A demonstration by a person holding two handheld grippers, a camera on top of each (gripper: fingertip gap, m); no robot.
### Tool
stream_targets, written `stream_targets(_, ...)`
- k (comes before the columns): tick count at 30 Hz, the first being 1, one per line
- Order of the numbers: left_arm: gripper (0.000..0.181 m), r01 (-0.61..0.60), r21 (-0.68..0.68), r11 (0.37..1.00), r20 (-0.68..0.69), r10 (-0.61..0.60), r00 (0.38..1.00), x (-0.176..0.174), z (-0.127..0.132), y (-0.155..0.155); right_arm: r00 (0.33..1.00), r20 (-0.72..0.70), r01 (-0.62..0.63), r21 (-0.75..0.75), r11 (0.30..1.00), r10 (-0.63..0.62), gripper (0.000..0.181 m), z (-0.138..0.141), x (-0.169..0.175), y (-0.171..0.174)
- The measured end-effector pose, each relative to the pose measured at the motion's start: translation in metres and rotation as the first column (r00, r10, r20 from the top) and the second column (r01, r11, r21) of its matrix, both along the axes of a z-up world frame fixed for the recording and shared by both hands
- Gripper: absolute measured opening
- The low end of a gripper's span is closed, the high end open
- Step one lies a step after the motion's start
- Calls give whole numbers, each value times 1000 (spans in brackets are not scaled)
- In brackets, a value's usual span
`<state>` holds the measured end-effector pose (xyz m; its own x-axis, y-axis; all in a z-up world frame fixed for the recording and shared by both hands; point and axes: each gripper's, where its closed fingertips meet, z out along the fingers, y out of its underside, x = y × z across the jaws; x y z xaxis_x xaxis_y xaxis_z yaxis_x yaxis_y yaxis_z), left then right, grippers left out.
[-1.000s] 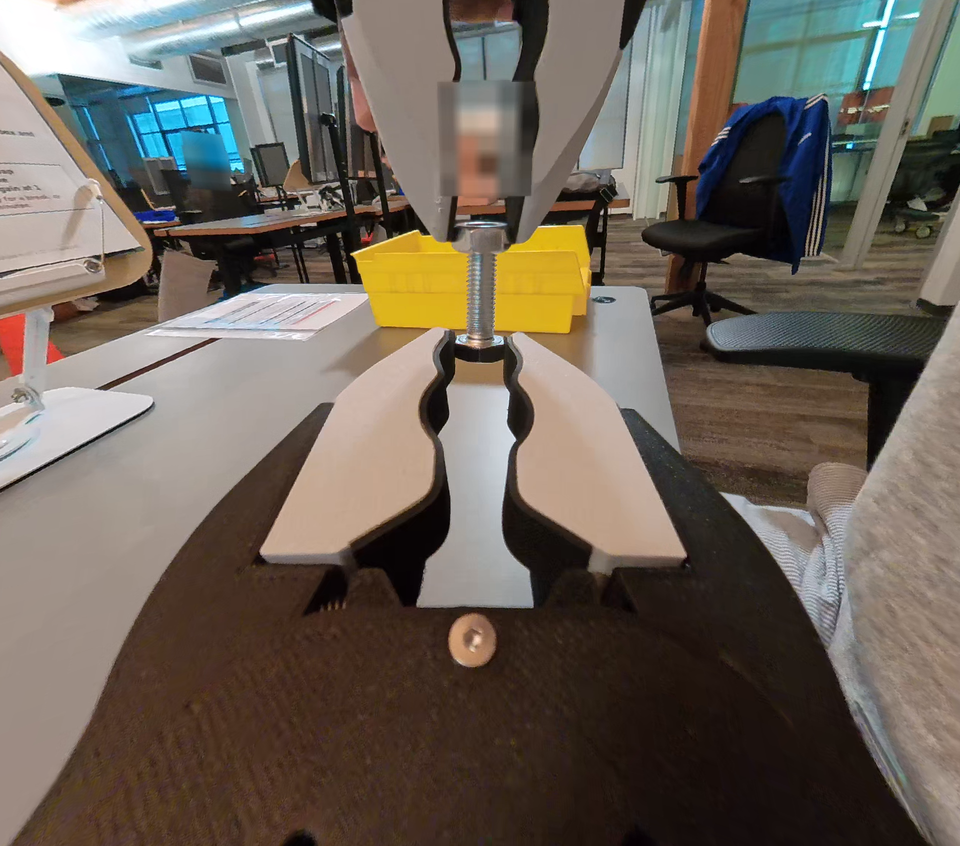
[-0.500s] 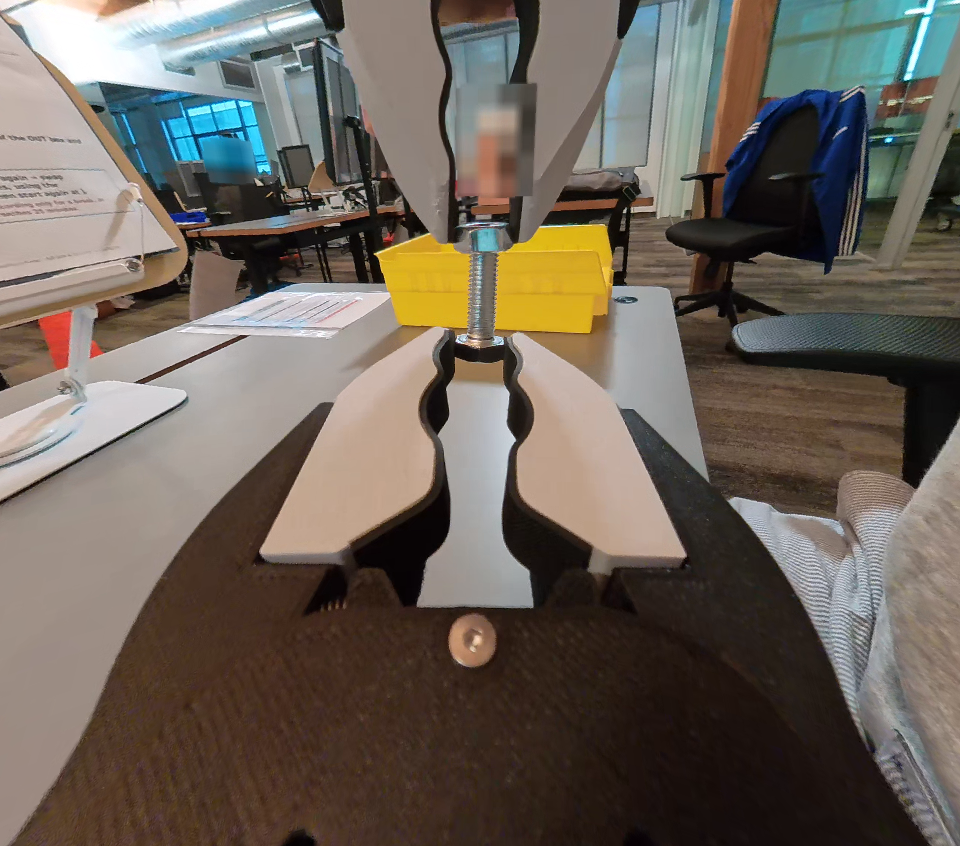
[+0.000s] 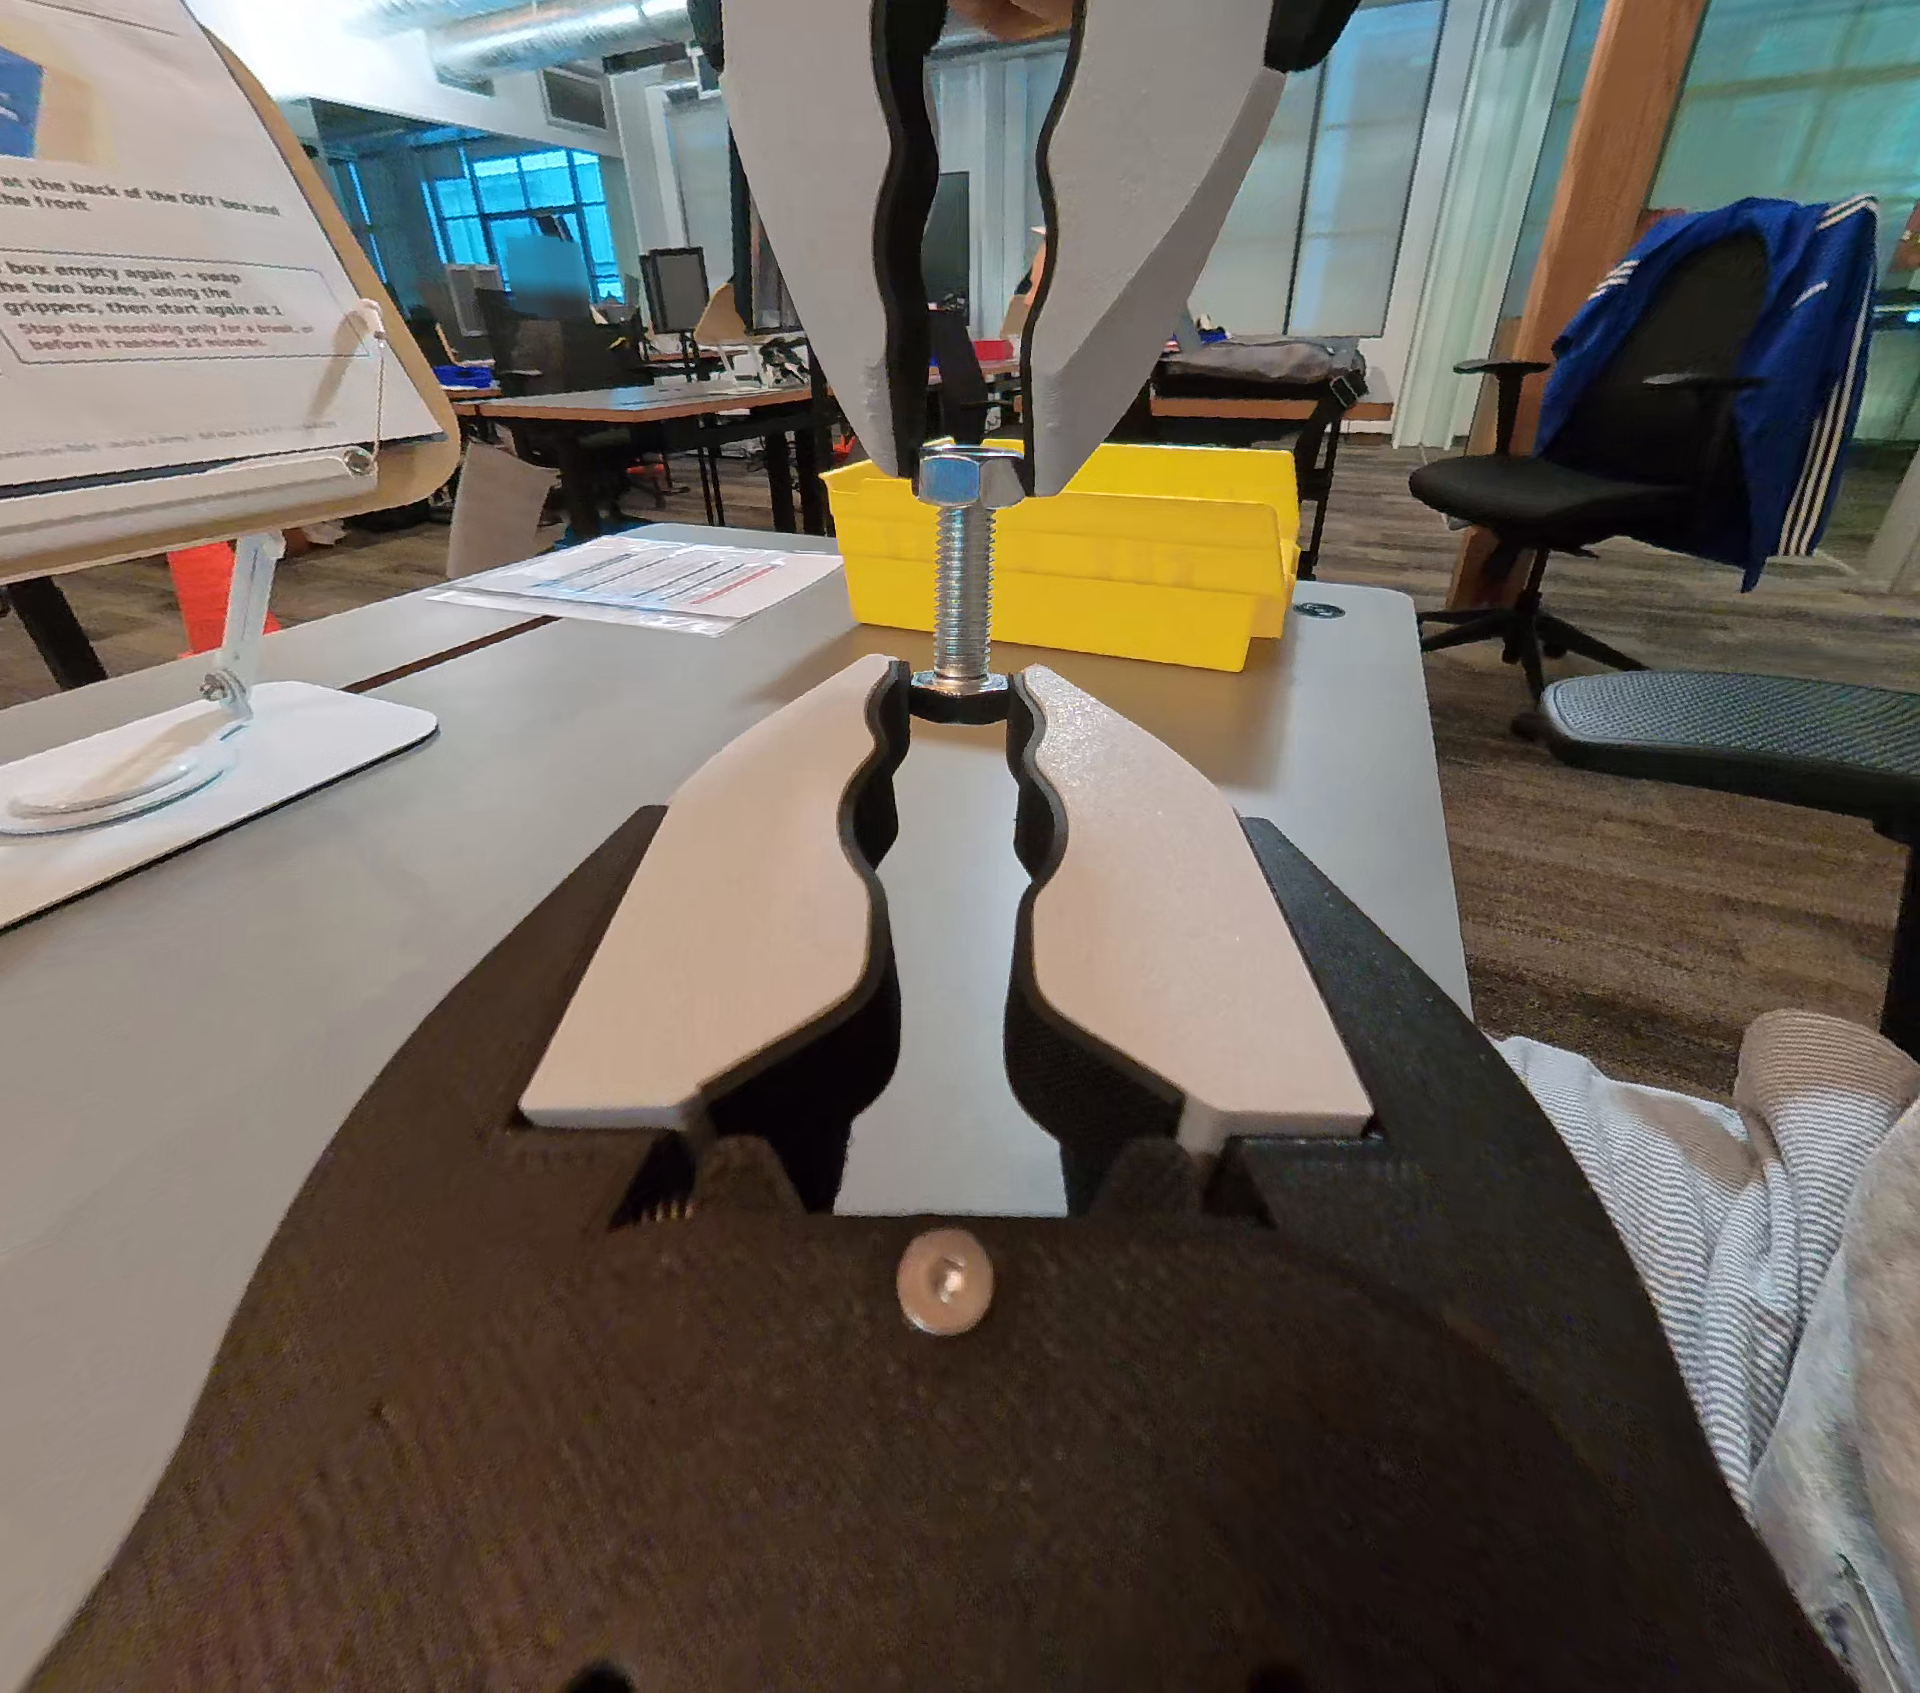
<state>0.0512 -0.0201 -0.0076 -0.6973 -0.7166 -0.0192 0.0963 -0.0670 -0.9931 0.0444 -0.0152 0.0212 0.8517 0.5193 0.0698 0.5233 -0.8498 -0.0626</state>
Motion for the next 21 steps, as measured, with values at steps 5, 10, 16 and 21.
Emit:
stream_targets(5, 20, 8, -1, 1000, 2, -8, 1000, -1, 0, -1, 999, 2, -32, -1, 999, 32, 22, 0, -2, -1)
stream_targets(10, 20, 3, -20, 1000, -4, -3, 1000, 1, 1, 2, 999, 4, -37, 11, 999, 37, 34, 0, -2, -2)
stream_targets(16, 20, 16, -21, 1000, -6, -16, 1000, -1, 1, 0, 994, 20, -109, 88, 990, 108, 34, 7, -7, 5)
stream_targets(21, 20, 22, -26, 999, -5, -22, 1000, -1, 1, -1, 987, 1, -159, 108, 981, 160, 29, 7, -16, 7)
